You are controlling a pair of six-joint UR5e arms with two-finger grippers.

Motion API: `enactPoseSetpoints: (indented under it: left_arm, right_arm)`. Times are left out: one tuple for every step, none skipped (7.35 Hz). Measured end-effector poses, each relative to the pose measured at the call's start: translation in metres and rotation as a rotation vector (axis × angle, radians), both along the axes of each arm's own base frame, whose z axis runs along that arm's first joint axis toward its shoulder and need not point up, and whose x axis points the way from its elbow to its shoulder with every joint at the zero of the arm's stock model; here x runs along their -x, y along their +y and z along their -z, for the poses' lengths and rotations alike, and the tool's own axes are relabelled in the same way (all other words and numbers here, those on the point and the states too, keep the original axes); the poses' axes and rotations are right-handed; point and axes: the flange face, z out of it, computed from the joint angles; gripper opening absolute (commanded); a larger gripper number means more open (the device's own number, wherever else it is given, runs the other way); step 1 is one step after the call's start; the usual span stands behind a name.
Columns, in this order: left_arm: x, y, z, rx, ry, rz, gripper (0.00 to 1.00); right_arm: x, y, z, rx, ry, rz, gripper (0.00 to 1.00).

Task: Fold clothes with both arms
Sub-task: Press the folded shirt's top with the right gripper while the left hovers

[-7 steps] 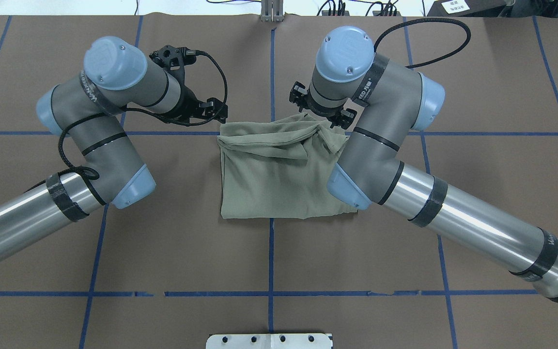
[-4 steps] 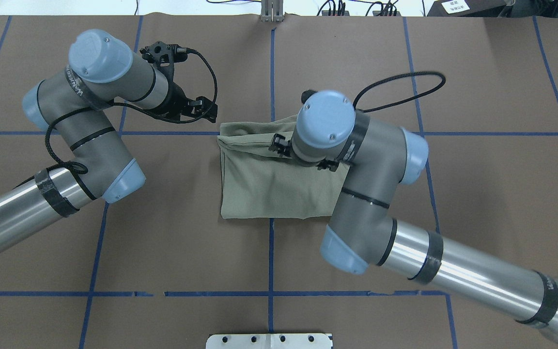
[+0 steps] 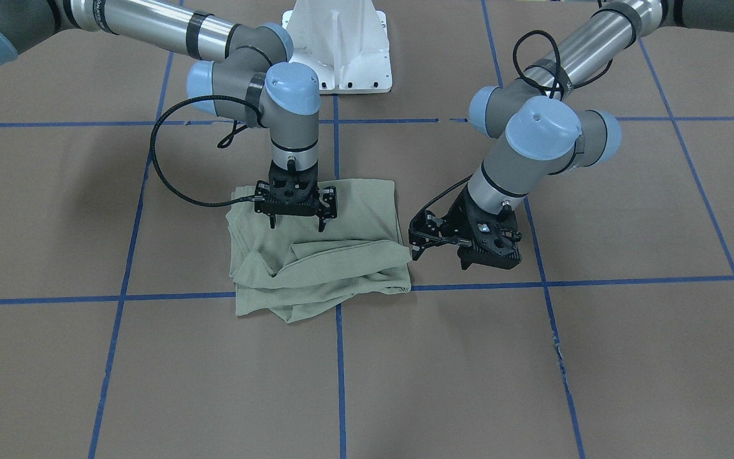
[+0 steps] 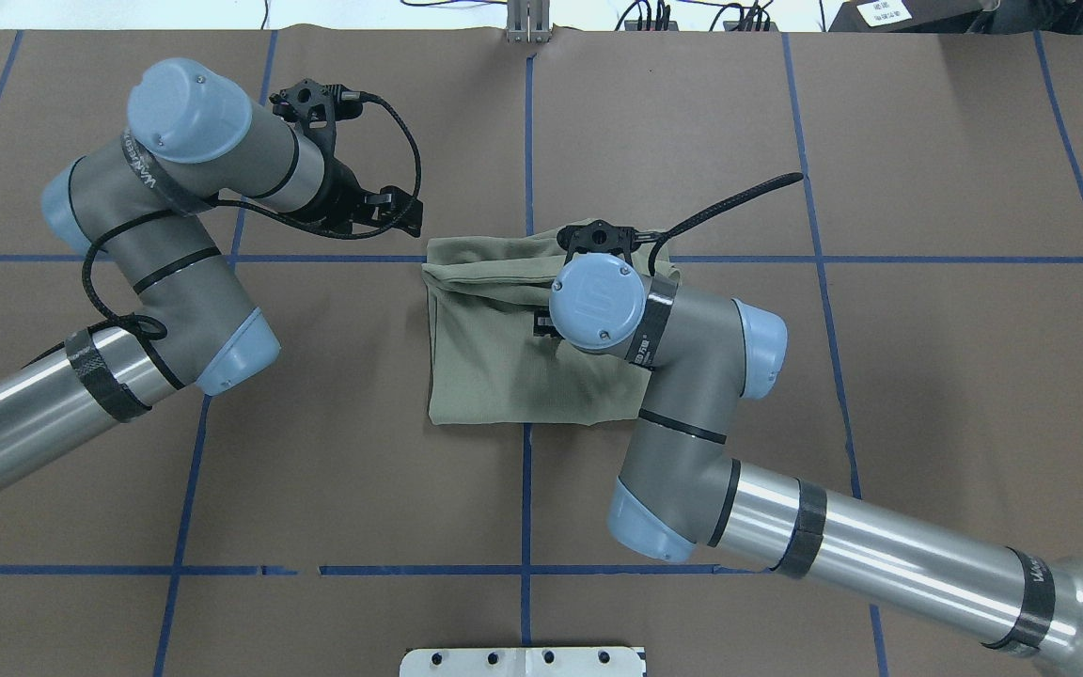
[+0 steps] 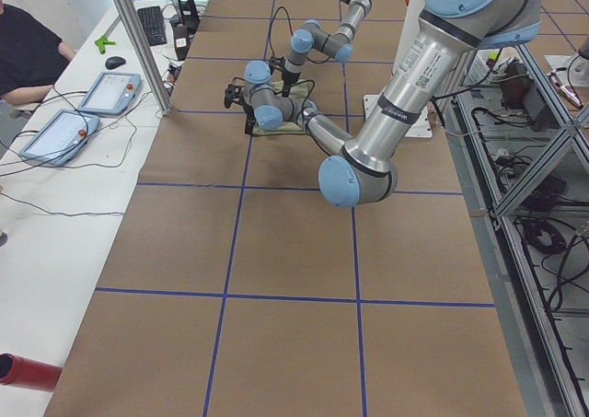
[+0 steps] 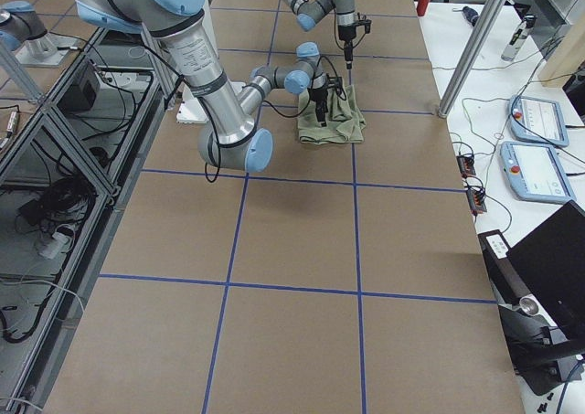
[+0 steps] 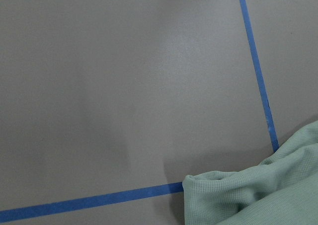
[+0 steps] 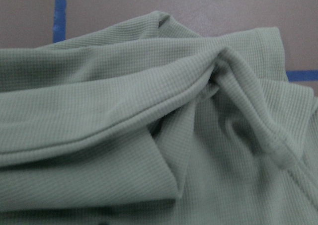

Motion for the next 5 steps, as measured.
enactPoseSetpoints:
  left_arm:
    - [0.001,0.001,0.002,-0.003,0.003,0.001,1.0]
    - [0.003,0.003,0.004,-0.006,0.008,0.002,1.0]
    - [0.004,0.005,0.005,-0.005,0.013,0.004,1.0]
    - [0.005,0.007,0.007,0.001,0.019,0.007,1.0]
    - [0.003,0.01,0.007,0.009,0.026,0.009,1.0]
  right_arm:
    - [-0.007,-0.025,-0.008,-0.002,0.029,-0.017,1.0]
    - [-0.018,-0.055,-0.01,-0.001,0.052,-0.046,1.0]
    - [-0.03,-0.084,-0.012,0.0,0.072,-0.078,1.0]
    - [-0.046,-0.111,-0.019,0.009,0.092,-0.127,1.0]
    - [-0.069,-0.138,-0.026,0.028,0.101,-0.184,1.0]
